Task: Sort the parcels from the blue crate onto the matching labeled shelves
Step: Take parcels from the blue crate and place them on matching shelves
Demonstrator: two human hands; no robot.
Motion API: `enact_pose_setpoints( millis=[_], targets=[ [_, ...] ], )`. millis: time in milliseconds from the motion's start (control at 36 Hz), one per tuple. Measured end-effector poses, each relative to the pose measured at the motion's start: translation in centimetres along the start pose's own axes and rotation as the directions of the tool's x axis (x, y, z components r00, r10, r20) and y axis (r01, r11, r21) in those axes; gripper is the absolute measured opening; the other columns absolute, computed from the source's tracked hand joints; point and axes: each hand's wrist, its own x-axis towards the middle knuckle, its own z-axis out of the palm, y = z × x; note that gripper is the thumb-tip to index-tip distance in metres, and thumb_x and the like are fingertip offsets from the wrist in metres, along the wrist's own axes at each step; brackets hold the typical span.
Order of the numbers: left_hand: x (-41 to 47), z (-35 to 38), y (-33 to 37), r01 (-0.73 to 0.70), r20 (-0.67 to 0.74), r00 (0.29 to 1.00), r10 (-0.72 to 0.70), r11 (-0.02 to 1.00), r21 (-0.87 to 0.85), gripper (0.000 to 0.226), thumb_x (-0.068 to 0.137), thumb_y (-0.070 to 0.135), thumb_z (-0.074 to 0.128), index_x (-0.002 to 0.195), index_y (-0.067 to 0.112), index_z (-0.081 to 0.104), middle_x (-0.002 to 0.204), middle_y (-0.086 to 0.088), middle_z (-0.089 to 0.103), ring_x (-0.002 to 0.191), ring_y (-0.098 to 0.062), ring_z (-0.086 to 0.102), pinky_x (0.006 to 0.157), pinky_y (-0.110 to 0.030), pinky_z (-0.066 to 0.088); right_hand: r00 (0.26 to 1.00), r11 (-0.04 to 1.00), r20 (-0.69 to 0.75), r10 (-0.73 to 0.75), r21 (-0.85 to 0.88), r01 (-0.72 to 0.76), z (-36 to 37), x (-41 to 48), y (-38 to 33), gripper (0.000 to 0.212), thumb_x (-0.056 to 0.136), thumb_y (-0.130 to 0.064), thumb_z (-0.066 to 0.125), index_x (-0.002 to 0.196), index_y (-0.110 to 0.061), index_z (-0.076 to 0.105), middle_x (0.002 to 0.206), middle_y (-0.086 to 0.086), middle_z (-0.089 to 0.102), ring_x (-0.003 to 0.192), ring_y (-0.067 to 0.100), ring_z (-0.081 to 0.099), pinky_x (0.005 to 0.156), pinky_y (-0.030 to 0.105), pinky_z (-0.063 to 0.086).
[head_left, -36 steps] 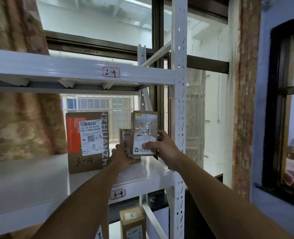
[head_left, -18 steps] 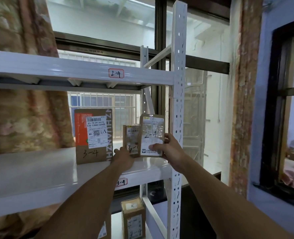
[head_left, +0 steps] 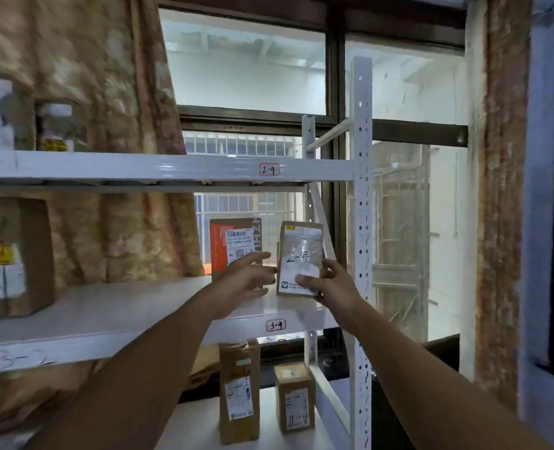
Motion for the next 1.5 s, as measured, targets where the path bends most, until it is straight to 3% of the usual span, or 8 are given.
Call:
enact_pose_setpoints(
  millis=[167, 278, 417, 778, 1028, 1222, 1333, 1500],
  targets=[
    [-3.6, -2.4, 3.6, -0.132, -0.113, 0.983, 0.145, 0.984, 0.115, 0.057, 0.076, -0.006, 0.083, 0.126, 0.013, 0.063, 0.105, -0.008, 0.077, 0.095, -0.027, 0.077, 0.088, -0.048, 0.062, 0.989, 0.999, 0.147, -0.035, 0.005, 0.034, 3.1, -1.6, -4.1, 0.057, 0.086, -0.003, 0.08, 0.136, -0.019, 0.059, 0.119, 0.003, 0.07, 0.105, 0.023, 0.072, 0.081, 0.029, 0.057],
    [-5.2, -3.6, 6.3, -0.197, -0.13, 0.97, 0.204, 0.978, 0.066, 0.058, 0.077, -0.003, 0.083, 0.125, 0.022, 0.063, 0.112, -0.003, 0.074, 0.097, -0.022, 0.076, 0.084, -0.045, 0.063, 0.974, 0.997, 0.214, -0.075, 0.033, 0.07, 4.5, -2.1, -7.2, 0.055, 0.085, 0.005, 0.076, 0.132, -0.021, 0.061, 0.112, 0.005, 0.075, 0.102, 0.024, 0.074, 0.083, 0.032, 0.057],
    [-6.6, -4.0, 9.7, -0.28, -0.106, 0.952, 0.288, 0.956, 0.085, 0.066, 0.079, -0.003, 0.082, 0.132, 0.03, 0.059, 0.112, -0.006, 0.076, 0.095, -0.02, 0.076, 0.068, -0.034, 0.061, 0.972, 0.985, 0.176, -0.153, 0.102, 0.136, 7.1, -1.6, -9.9, 0.058, 0.083, 0.002, 0.081, 0.133, -0.016, 0.058, 0.125, 0.008, 0.071, 0.111, 0.027, 0.072, 0.085, 0.035, 0.058],
    [-6.2, -5.9, 17.4, -0.456, -0.19, 0.856, 0.482, 0.875, 0.164, 0.055, 0.081, 0.002, 0.083, 0.128, 0.025, 0.065, 0.11, -0.001, 0.077, 0.099, -0.023, 0.075, 0.092, -0.045, 0.06, 0.922, 0.926, 0.083, -0.378, 0.052, 0.374, 10.9, 0.6, -16.6, 0.04, 0.082, -0.004, 0.084, 0.115, -0.008, 0.063, 0.112, 0.012, 0.075, 0.101, 0.028, 0.074, 0.086, 0.035, 0.062],
    [-2.3, -5.8, 20.0, -0.539, -0.382, 0.667, 0.639, 0.769, 0.345, 0.055, 0.082, -0.001, 0.081, 0.132, 0.011, 0.065, 0.09, -0.002, 0.07, 0.084, -0.026, 0.072, 0.082, -0.038, 0.061, 0.879, 0.882, -0.081, -0.47, -0.088, 0.464, 14.0, 5.9, -18.7, 0.041, 0.08, -0.025, 0.085, 0.118, -0.021, 0.072, 0.118, -0.003, 0.072, 0.106, 0.023, 0.07, 0.098, 0.049, 0.057],
    [2.6, -7.8, 22.1, -0.482, -0.403, 0.58, 0.708, 0.697, 0.531, 0.039, 0.078, 0.001, 0.084, 0.114, 0.012, 0.071, 0.091, -0.005, 0.076, 0.077, -0.023, 0.074, 0.079, -0.043, 0.063, 0.805, 0.806, -0.147, -0.574, -0.272, 0.525, 15.9, 9.6, -20.2, 0.034, 0.084, -0.028, 0.08, 0.118, -0.023, 0.076, 0.112, -0.006, 0.076, 0.1, 0.019, 0.071, 0.097, 0.043, 0.056],
    [6.3, -9.8, 23.6, -0.381, -0.353, 0.612, 0.708, 0.655, 0.652, 0.037, 0.073, 0.001, 0.086, 0.105, 0.014, 0.075, 0.085, -0.003, 0.078, 0.074, -0.021, 0.076, 0.076, -0.048, 0.063, 0.798, 0.743, -0.096, -0.594, -0.445, 0.5, 16.6, 12.6, -20.9, 0.023, 0.081, -0.028, 0.078, 0.103, -0.022, 0.081, 0.096, -0.005, 0.079, 0.088, 0.02, 0.072, 0.086, 0.04, 0.059],
    [10.0, -11.2, 24.7, -0.162, -0.29, 0.686, 0.667, 0.529, 0.833, 0.03, 0.073, 0.011, 0.088, 0.1, 0.011, 0.073, 0.095, -0.004, 0.074, 0.085, -0.024, 0.072, 0.073, -0.034, 0.058, 0.847, 0.604, 0.014, -0.531, -0.695, 0.39, 17.2, 17.1, -22.1, 0.02, 0.081, -0.024, 0.081, 0.096, -0.012, 0.078, 0.09, 0.005, 0.072, 0.086, 0.023, 0.068, 0.068, 0.028, 0.05]
  ],
)
